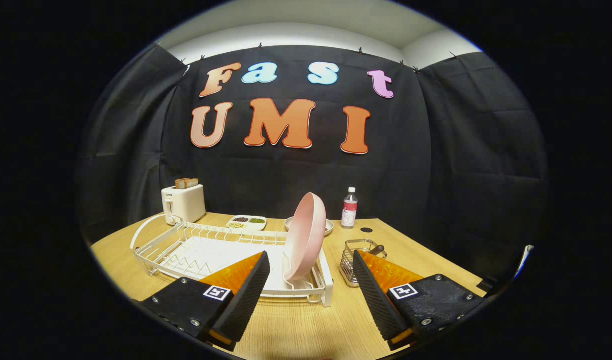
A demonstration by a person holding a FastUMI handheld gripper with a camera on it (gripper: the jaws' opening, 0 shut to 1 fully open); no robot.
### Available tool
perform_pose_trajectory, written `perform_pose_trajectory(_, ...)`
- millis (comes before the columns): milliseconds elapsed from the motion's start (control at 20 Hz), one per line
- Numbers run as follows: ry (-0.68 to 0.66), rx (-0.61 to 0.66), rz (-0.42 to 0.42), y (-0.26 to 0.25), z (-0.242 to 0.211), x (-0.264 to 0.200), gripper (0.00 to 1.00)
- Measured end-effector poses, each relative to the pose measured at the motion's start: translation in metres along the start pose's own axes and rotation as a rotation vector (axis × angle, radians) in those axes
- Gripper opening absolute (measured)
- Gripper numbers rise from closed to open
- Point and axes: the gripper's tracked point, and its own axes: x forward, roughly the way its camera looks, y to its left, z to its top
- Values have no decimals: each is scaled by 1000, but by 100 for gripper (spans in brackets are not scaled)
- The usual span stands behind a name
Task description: Take the plate from the dish rack, then take the spoon from the basket and place it into the plate.
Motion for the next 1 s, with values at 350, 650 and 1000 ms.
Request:
perform_pose_trajectory(350, 37, -113, -62, -5, 10, 59, 98)
perform_pose_trajectory(650, 80, -200, -94, 0, 9, 103, 80)
perform_pose_trajectory(1000, 104, -292, -171, -8, 11, 140, 41)
